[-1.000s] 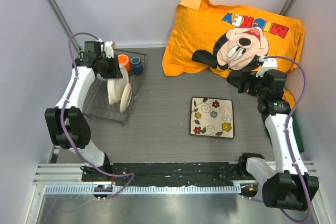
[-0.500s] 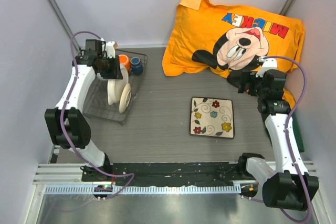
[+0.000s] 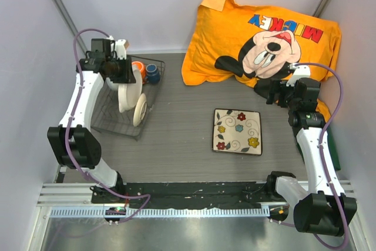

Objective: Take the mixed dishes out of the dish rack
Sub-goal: Pick up the plate from the dish rack.

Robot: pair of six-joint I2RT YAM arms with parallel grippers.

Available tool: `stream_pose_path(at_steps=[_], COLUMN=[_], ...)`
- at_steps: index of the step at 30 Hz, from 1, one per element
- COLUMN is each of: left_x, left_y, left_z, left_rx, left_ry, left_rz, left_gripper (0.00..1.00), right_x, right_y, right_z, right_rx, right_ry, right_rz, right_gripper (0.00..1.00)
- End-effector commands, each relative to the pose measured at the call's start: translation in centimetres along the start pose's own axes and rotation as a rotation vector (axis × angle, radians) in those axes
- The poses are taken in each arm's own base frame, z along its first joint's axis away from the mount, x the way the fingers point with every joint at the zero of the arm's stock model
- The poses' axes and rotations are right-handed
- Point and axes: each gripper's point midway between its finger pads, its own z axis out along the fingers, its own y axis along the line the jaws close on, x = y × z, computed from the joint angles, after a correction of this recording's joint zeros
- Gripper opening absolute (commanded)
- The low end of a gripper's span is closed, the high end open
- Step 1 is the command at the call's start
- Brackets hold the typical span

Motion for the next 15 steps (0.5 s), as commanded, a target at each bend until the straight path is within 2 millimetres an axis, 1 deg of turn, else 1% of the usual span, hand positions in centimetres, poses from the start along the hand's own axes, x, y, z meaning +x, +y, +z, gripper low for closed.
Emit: stream_pose_path(at_steps=[1,7,11,15], left_x=[-6.7,-6.9,-7.5,-8.1], left_y=[-1.5,-1.5,-1.6,-2.1], left_z=[-5.8,-6.6,-7.7,-9.3], left_rx=[-0.008,-0.025,-0.037,-0.035], left_ry=[-0.272,-0.286,-0.311,-0.348], left_rz=[0.087,0.098,0.113,0.133], left_gripper=[0.00,0.00,0.00,0.00], right_x=[-2.2,-2.1,-2.1,-2.0], right_y=[-0.2,-0.2,-0.1,-0.1], right_z=[-0.5,-0.5,-0.5,-0.4], right_rx=[0.000,0.000,-0.002,-0.002], right_ry=[-0.054,-0.051,-0.053,-0.047], right_rz=[-0.011,-0.009,-0.010,-0.010], right_gripper=[1.00,1.00,1.00,1.00])
